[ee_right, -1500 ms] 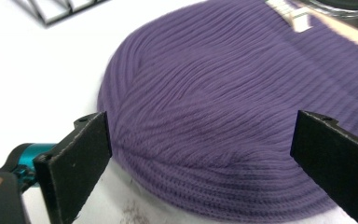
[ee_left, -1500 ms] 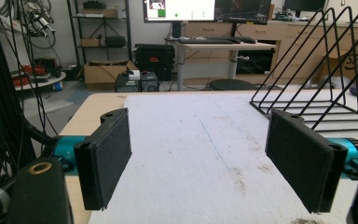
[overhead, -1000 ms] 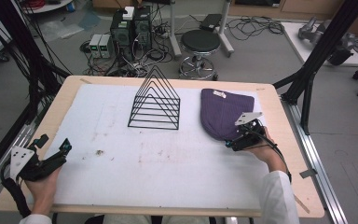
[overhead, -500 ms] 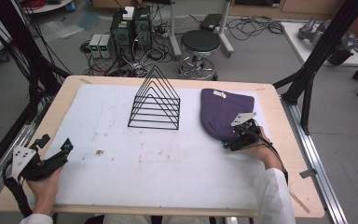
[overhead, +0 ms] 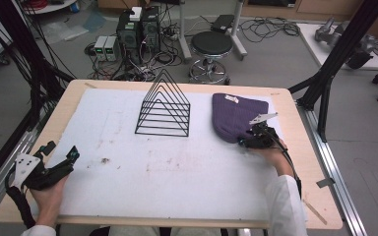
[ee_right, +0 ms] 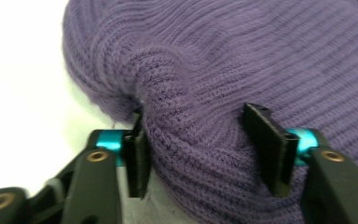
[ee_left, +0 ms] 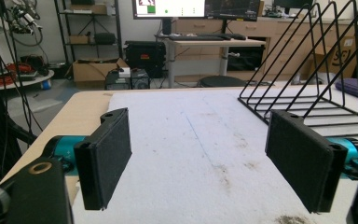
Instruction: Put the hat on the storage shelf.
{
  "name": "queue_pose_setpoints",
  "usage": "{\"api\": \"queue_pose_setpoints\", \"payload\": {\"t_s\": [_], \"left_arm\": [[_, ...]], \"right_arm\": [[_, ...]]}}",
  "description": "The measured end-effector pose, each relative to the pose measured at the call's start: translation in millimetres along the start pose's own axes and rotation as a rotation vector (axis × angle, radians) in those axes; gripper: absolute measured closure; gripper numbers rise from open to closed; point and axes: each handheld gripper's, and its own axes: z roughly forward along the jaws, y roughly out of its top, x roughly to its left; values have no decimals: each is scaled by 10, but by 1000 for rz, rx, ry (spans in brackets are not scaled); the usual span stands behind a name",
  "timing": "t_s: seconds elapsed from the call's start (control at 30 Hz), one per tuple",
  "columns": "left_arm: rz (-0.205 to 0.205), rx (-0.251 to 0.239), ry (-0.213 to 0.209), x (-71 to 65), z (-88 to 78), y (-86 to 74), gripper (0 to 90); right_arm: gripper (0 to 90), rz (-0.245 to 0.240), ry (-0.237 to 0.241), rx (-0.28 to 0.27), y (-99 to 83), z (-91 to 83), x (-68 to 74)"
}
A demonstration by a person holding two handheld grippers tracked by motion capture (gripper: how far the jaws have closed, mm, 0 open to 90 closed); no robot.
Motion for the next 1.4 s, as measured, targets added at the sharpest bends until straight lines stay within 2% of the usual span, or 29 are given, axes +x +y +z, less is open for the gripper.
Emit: {"api": "queue_pose_setpoints", "payload": {"t_s": [0.07,0.17,0.23,0.43,0.73,0.87,0.9,1.07,1.13,1.17,1.2,1.3,1.33,1.37,1.4], "left_arm": [[-4,-3,1,7,0,-1,227],[-13,0,1,20,0,-3,227],[-14,-1,3,23,-5,-1,227],[-16,-1,4,24,-4,-3,228],[-20,-5,6,27,-18,0,229],[-20,-5,5,31,-26,2,229],[-21,-6,5,31,-27,2,229],[-24,-9,5,39,-30,3,228],[-25,-11,5,42,-30,3,229],[-26,-10,5,43,-32,3,229],[-28,-11,6,43,-32,3,229],[-26,-9,7,45,-36,3,229],[-27,-10,7,43,-36,3,229],[-27,-10,6,42,-36,3,229],[-27,-10,6,41,-36,3,229]], "right_arm": [[543,18,-28,6,12,-2,7],[687,41,-74,17,30,-11,13],[719,52,-82,19,36,-15,22],[745,32,-106,20,47,-29,57],[754,30,-120,-12,62,-93,74],[754,41,-133,-51,82,-153,72],[754,57,-139,-72,90,-186,75],[753,62,-167,-102,108,-249,89],[753,79,-188,-138,123,-291,89],[753,84,-221,-169,140,-329,94],[753,84,-221,-169,140,-329,94],[752,90,-288,-223,167,-390,121],[752,90,-288,-223,167,-390,121],[753,92,-318,-260,179,-423,136],[753,92,-318,-260,179,-423,136]]}}
